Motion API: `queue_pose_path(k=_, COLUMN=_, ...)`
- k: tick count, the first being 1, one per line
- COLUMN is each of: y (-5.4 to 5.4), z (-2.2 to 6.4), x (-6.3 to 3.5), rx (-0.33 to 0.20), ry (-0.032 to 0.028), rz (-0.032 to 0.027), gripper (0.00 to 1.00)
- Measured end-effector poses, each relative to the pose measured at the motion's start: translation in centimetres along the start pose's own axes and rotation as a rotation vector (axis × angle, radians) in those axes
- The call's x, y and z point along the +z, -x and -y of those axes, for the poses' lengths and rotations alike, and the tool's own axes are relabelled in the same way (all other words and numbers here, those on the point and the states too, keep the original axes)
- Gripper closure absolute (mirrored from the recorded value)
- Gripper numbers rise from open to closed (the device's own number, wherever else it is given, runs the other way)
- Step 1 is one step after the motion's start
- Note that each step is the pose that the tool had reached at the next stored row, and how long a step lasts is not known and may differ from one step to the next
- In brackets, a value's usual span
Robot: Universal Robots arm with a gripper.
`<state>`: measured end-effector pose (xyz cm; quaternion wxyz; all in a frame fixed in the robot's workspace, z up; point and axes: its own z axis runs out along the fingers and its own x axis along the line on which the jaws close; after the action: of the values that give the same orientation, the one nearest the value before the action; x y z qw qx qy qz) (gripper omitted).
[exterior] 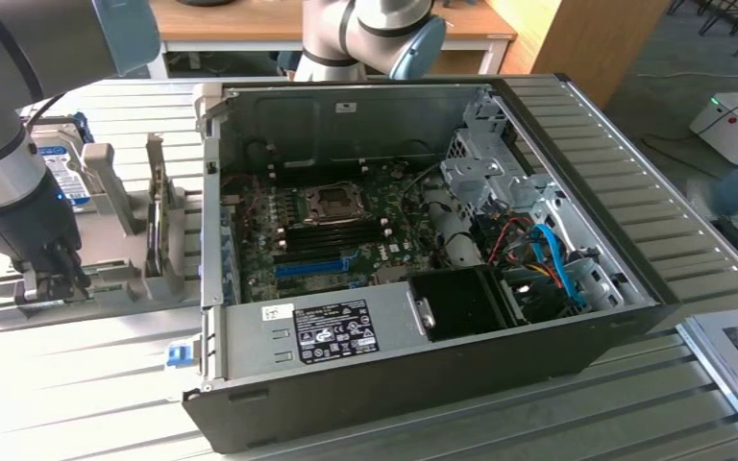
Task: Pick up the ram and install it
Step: 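Pick up the ram and move it above insertion slot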
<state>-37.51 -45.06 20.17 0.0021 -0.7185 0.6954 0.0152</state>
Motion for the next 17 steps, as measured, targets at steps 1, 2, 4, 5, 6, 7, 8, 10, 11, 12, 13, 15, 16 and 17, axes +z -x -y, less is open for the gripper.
queue_pose_path(k=1, y=0.0, z=0.0, x=0.0, rx=0.0, ry=0.0, rz=0.0001, gripper=0.76)
queue_pose_path(k=2, y=0.0, z=0.0, x=0.0, rx=0.0, ry=0.0, rz=0.0, gripper=0.76)
queue_pose_path(k=4, y=0.0, z=0.0, x=0.0, rx=0.0, ry=0.0, rz=0.0, gripper=0.76)
queue_pose_path(k=5, y=0.0, z=0.0, x=0.0, rx=0.0, ry=0.0, rz=0.0, gripper=0.76)
queue_pose_path(k=6, y=0.0, z=0.0, x=0.0, rx=0.0, ry=0.0, rz=0.0, gripper=0.76)
queue_pose_path(k=7, y=0.0, z=0.0, x=0.0, rx=0.0, ry=0.0, rz=0.0, gripper=0.76)
queue_pose_path(k=8, y=0.0, z=0.0, x=0.0, rx=0.0, ry=0.0, rz=0.0, gripper=0.76)
queue_pose_path(k=10, y=0.0, z=0.0, x=0.0, rx=0.0, ry=0.0, rz=0.0, gripper=0.84)
queue_pose_path(k=11, y=0.0, z=0.0, x=0.0, rx=0.0, ry=0.0001, rz=0.0001, gripper=0.84)
queue_pose_path(k=12, y=0.0, z=0.0, x=0.0, rx=0.0, ry=0.0, rz=0.0001, gripper=0.84)
queue_pose_path(k=13, y=0.0, z=0.0, x=0.0, rx=0.0, ry=0.0, rz=0.0, gripper=0.89)
queue_pose_path(k=15, y=0.0, z=0.0, x=0.0, rx=0.0, ry=0.0, rz=0.0, gripper=0.89)
queue_pose_path(k=16, y=0.0, z=0.0, x=0.0, rx=0.0, ry=-0.0001, rz=0.0001, gripper=0.89)
queue_pose_path(k=17, y=0.0, z=0.0, x=0.0, rx=0.0, ry=0.0, rz=0.0, gripper=0.89)
